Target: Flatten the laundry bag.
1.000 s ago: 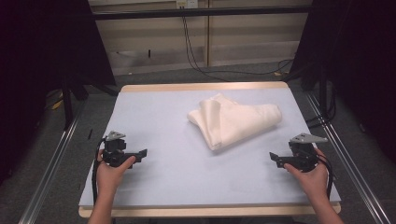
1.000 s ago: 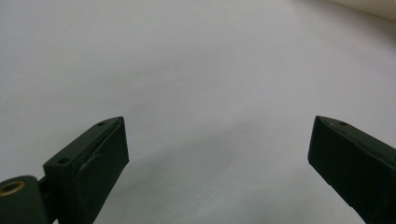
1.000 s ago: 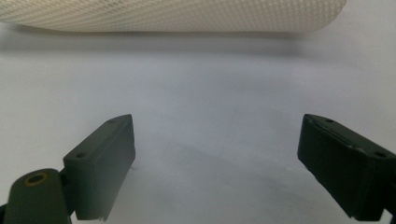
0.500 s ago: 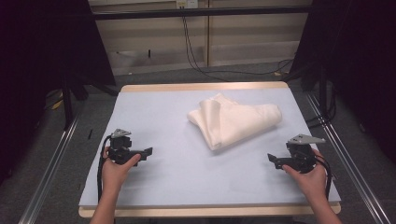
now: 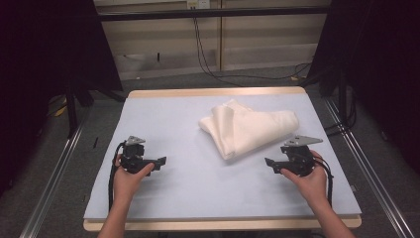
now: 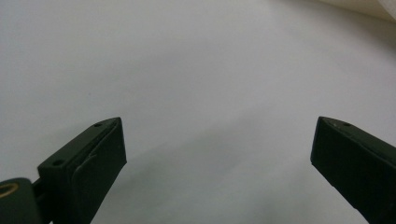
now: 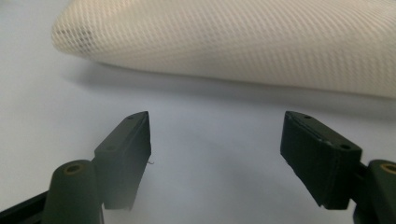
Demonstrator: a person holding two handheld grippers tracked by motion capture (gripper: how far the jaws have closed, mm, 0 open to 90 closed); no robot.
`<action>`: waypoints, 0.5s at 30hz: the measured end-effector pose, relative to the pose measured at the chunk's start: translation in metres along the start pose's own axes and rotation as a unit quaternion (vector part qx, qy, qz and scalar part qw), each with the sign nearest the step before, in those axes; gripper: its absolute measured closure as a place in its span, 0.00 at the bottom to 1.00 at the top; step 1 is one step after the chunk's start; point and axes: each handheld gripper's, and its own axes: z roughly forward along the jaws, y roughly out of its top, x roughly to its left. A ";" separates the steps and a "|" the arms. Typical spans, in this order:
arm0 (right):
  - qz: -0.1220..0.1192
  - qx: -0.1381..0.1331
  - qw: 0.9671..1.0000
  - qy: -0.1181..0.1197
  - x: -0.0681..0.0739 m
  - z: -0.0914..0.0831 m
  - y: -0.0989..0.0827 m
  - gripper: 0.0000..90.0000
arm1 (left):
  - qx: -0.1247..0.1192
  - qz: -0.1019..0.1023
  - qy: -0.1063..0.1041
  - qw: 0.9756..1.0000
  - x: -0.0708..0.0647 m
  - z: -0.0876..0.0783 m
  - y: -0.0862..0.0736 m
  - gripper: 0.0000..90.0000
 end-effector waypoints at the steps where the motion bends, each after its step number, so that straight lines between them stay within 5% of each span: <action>1: -0.005 -0.004 1.000 0.003 0.005 0.006 0.011 0.29 | 0.002 -0.001 -0.001 1.000 0.001 -0.001 0.000 0.04; 15: 0.018 -0.015 0.999 0.046 0.026 0.043 0.051 0.32 | 0.002 0.009 0.000 1.000 -0.001 -0.006 -0.001 0.05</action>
